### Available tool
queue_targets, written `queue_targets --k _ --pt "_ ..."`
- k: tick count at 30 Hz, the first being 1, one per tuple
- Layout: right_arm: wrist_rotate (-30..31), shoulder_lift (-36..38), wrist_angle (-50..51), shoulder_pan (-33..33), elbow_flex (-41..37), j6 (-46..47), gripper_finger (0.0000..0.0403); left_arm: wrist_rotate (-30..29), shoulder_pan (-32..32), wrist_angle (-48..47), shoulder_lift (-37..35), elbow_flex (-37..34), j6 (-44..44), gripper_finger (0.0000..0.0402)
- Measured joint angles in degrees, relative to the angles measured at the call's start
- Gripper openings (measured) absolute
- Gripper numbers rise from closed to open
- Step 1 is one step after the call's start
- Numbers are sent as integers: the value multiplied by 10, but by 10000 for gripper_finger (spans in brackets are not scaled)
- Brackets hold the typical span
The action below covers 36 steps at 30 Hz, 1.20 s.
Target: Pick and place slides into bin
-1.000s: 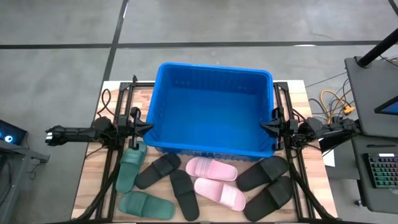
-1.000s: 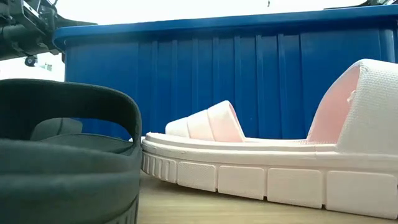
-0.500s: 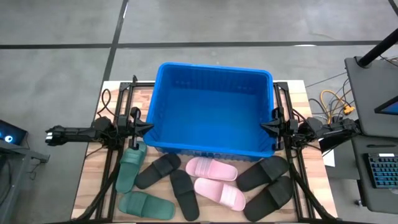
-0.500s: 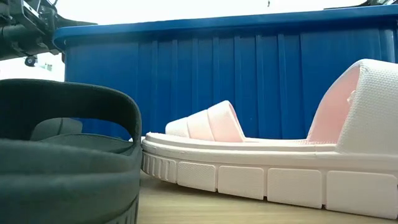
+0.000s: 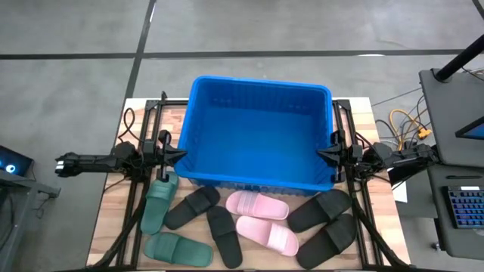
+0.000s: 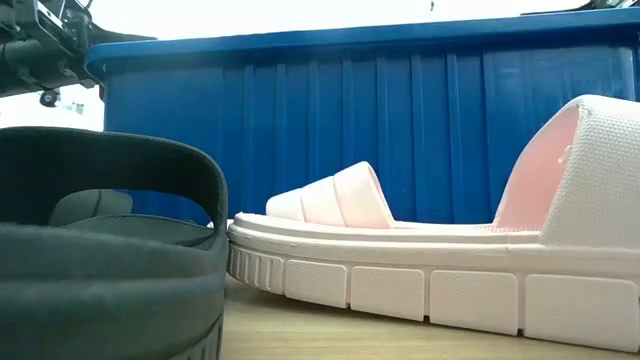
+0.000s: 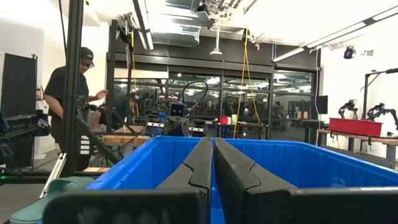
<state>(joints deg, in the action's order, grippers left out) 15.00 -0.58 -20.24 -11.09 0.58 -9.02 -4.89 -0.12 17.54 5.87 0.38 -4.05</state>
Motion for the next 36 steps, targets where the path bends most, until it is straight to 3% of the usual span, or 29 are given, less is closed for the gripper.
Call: queue_targets --k 36 --pt "1 0 0 0 0 1 9 0 0 4 0 0 0 0"
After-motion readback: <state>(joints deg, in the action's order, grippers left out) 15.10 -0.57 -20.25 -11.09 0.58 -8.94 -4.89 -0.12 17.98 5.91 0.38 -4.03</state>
